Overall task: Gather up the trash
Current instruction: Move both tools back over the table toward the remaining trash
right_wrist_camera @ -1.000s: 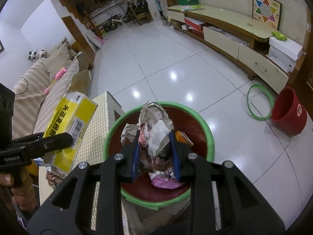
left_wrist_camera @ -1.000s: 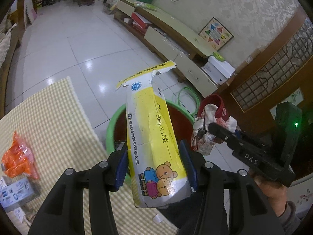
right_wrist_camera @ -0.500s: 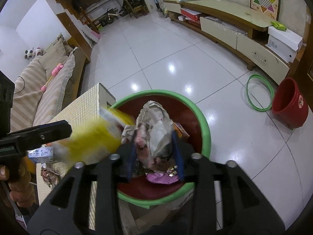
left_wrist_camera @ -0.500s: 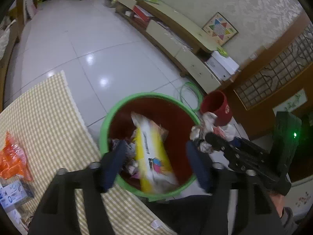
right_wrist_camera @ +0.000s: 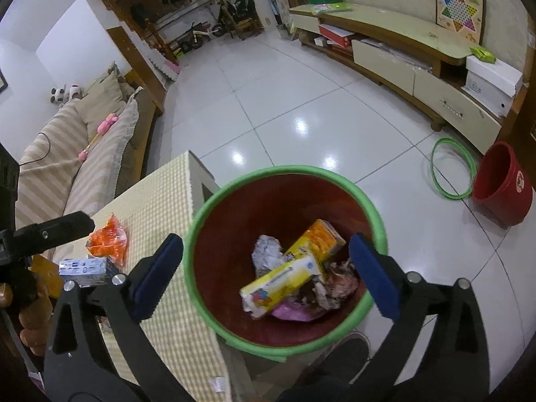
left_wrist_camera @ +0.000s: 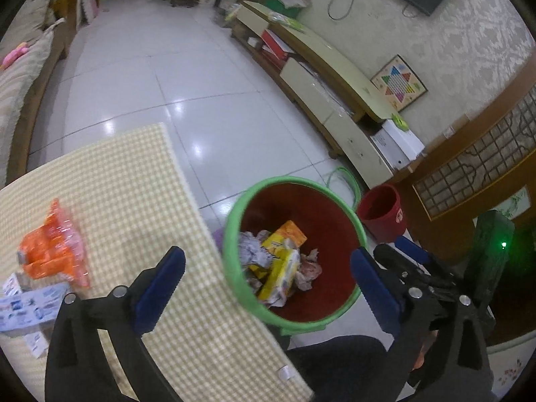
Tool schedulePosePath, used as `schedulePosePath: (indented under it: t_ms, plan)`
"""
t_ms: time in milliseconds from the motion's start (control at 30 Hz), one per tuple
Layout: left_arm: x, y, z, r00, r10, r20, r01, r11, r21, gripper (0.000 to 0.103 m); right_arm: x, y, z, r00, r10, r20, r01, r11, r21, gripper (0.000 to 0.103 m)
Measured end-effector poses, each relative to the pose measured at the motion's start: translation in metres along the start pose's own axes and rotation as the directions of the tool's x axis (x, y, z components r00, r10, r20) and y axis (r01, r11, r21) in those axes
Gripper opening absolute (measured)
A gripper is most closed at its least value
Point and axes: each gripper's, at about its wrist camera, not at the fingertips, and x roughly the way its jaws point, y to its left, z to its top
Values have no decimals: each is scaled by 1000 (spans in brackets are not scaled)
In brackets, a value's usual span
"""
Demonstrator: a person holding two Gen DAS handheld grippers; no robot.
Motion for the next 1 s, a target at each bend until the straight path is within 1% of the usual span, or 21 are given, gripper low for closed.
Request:
schedulePosePath:
  t_ms: [100, 233, 367, 500, 633, 800, 1000]
  plan:
    - [-16, 14, -6, 1000, 17, 13, -17, 1000, -7, 95, 1, 16, -1, 1000, 16, -1, -17, 1000, -17, 98]
    - [-42, 40, -17, 998, 57, 37, -56, 998, -28, 95, 4, 44, -7, 999, 47, -6, -48, 998, -49, 98]
    - [-68, 73, -31, 994, 90, 60, -85, 993, -83, 95, 8, 73, -14, 997, 73, -21, -75, 994, -85, 98]
    - [-93, 107, -45, 989, 122, 80, -111, 984, -138, 95, 16, 110, -26, 994, 98, -46, -103, 986, -133, 98]
    - [-118, 148, -64, 982, 162, 97, -139, 969, -205, 95, 26, 144, -41, 989, 120, -83, -133, 974, -182, 98]
    - [-142, 186, -88, 975, 192, 114, -154, 948, -280, 95, 39, 190, -66, 979, 143, -145, -176, 952, -251, 98]
    - [-156, 222, -111, 973, 197, 117, -144, 924, -354, 95, 55, 238, -100, 966, 147, -214, -212, 923, -321, 98]
